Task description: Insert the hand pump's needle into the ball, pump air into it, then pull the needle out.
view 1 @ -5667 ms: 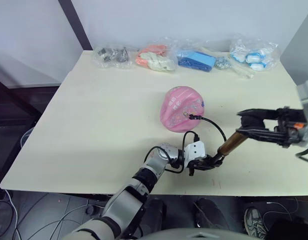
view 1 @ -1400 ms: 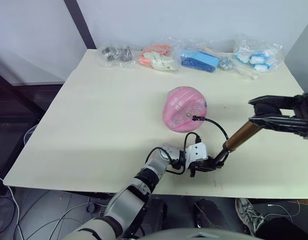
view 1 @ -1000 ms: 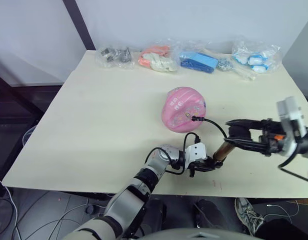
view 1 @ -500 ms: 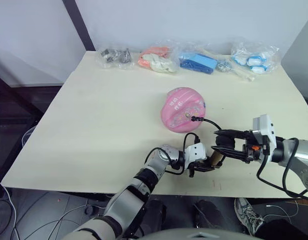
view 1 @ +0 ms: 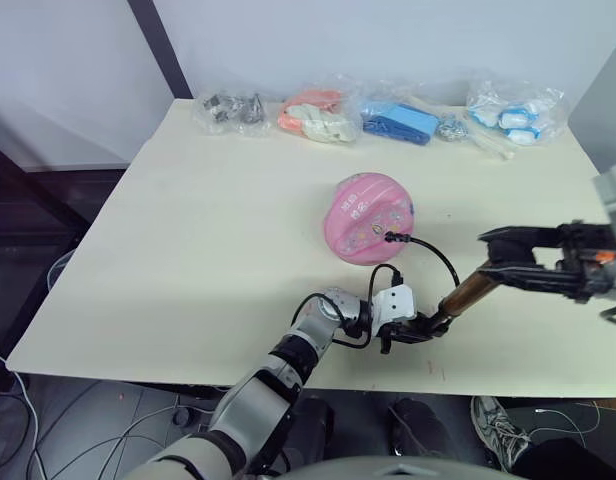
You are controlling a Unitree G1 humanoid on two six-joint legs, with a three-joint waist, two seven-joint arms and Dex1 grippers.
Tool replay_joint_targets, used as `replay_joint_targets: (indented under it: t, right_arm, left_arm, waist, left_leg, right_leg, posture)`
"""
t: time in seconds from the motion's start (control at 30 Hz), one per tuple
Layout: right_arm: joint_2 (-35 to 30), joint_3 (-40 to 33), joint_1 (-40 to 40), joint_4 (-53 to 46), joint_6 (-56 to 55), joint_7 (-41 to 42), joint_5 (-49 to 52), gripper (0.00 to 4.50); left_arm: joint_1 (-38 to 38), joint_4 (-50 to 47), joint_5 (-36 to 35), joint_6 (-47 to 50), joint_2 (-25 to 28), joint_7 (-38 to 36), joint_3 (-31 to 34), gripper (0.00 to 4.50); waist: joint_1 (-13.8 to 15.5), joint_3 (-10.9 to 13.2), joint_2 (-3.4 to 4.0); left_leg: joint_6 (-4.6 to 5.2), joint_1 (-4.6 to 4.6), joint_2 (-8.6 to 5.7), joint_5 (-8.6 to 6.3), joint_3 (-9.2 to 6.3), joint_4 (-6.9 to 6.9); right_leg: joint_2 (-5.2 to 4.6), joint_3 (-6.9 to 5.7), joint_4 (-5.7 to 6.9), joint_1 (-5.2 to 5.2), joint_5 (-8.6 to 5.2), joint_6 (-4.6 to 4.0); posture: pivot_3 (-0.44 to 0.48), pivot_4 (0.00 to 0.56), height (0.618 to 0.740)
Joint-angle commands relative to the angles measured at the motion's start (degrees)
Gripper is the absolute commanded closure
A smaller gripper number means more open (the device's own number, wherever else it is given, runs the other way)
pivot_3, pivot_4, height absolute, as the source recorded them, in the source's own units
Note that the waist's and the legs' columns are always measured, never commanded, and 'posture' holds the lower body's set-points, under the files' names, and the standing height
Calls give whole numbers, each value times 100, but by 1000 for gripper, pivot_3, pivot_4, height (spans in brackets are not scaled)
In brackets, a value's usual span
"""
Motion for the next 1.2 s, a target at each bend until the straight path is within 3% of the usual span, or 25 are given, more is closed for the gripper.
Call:
replay_joint_targets:
  t: [0.03,0.27,0.6,1.0,1.2]
  right_arm:
    - [-270,-618,-257,134,304,52,497,2555]
    - [-239,-476,-157,180,380,126,279,2555]
    - [984,929,453,-179,-685,-235,-1074,2555]
    - [2086,2561,1132,517,-2331,-344,-3126,2555]
    - [2307,2506,1089,668,-2636,-437,-3250,2555]
  left_arm:
    - [120,338,184,157,104,22,-81,3444]
    - [92,389,194,147,73,28,-89,3444]
    - [89,375,210,138,88,7,-104,3444]
    - [98,330,196,164,136,11,-83,3444]
    - [105,314,193,172,147,6,-81,3444]
  waist:
    - [0,0,0]
    - [1,0,0]
    - [-5,-9,-15]
    - [-24,-32,-43]
    - [-34,-49,-51]
  left_leg:
    - [0,0,0,0,-1,0]
    - [0,0,0,0,3,0]
    - [0,15,1,0,2,1]
    - [-1,25,3,0,0,0]
    - [-1,40,6,0,-1,-1]
  right_leg:
    - [0,-1,0,0,0,0]
    - [-1,1,1,0,0,0]
    - [1,0,2,12,-1,3]
    - [8,2,4,15,-1,3]
    - [11,3,3,30,-2,4]
  posture:
    - [0,150,736]
    - [0,150,736]
    - [0,150,736]
    - [0,150,736]
    - [0,150,736]
